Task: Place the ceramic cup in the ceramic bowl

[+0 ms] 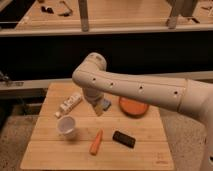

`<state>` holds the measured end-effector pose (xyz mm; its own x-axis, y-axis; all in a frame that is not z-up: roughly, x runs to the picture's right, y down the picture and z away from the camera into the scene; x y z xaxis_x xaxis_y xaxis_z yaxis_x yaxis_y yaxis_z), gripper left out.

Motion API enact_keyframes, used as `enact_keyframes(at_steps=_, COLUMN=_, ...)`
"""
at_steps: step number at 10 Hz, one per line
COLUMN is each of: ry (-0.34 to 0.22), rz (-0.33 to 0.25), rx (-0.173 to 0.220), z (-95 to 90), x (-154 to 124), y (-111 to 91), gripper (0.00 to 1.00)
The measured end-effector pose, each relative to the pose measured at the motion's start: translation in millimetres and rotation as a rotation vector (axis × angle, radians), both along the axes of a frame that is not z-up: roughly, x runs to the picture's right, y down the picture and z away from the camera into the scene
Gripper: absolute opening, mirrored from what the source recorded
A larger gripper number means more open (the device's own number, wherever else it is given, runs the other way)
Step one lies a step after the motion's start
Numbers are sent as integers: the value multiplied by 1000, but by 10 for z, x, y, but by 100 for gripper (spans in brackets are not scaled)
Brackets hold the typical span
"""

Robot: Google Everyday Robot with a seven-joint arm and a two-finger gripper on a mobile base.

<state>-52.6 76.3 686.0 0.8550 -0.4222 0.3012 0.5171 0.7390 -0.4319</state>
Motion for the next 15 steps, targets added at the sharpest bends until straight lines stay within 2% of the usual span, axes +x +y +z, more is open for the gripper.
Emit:
enact_keyframes(at_steps=3, ry=-54, rz=-39, rx=-17, z=30, x=-337, y=117, gripper=67)
enact_keyframes(at_steps=7, ry=-106, rz=-90, rx=-40, z=52, x=-462, y=241, gripper=73)
enact_keyframes(at_steps=10, ry=-150, rz=-130, rx=-66, z=93, x=-735, y=371, gripper=73)
enact_keyframes(at_steps=15, ry=-217, rz=-201, rx=-89, z=171, x=-792, y=488, gripper=73)
